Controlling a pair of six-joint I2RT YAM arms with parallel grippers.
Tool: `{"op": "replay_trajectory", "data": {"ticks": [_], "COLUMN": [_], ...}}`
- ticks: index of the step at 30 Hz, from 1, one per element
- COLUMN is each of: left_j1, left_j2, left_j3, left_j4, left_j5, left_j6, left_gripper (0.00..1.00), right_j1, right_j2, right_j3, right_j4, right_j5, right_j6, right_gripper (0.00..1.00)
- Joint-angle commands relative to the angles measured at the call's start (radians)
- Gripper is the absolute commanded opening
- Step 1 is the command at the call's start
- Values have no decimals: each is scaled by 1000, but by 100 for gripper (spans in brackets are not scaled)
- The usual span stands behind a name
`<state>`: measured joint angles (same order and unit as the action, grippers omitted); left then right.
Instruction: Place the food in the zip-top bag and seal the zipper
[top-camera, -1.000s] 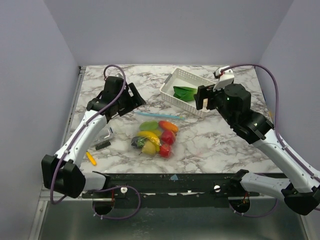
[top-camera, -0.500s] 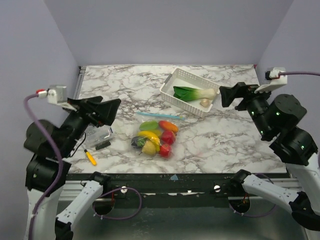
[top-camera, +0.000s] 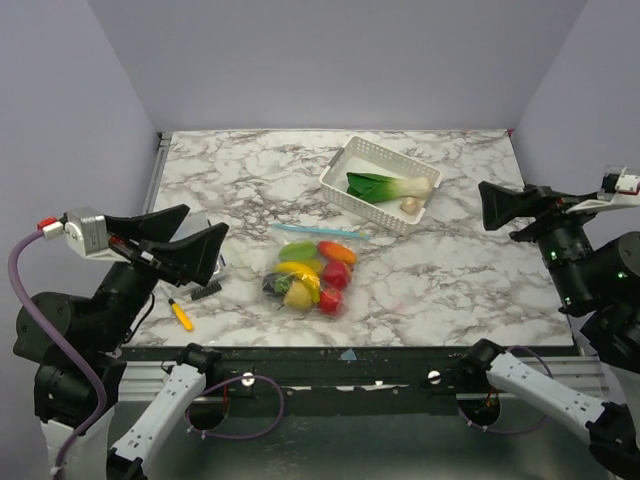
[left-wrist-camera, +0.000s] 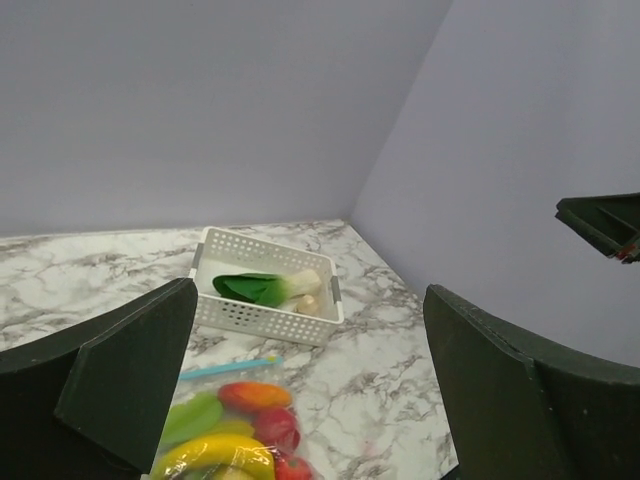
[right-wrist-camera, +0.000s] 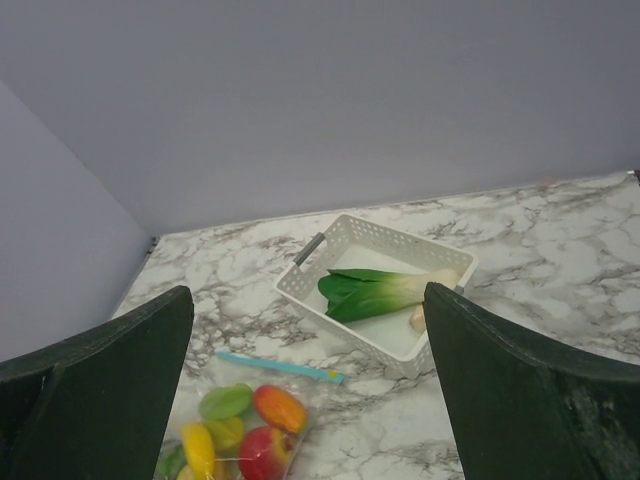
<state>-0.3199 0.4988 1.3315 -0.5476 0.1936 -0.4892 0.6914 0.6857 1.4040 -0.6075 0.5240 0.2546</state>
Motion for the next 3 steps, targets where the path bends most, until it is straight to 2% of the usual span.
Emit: {"op": "replay_trajectory", "data": {"ticks": [1,3], "left_j1": [2,2], "left_j2": [2,11], "left_j3": [-4,2], "left_j4": [-14,-16], "left_j5": [6,8], "left_j6": [10,-1], "left_gripper": [98,98], "right_j1": [-5,-5], "right_j2": [-23,-17], "right_j3": [-26,-21], "right_j4": [-1,-7], "right_j5": [76,97], "right_j6": [35,29], "right_gripper": [100,100]}}
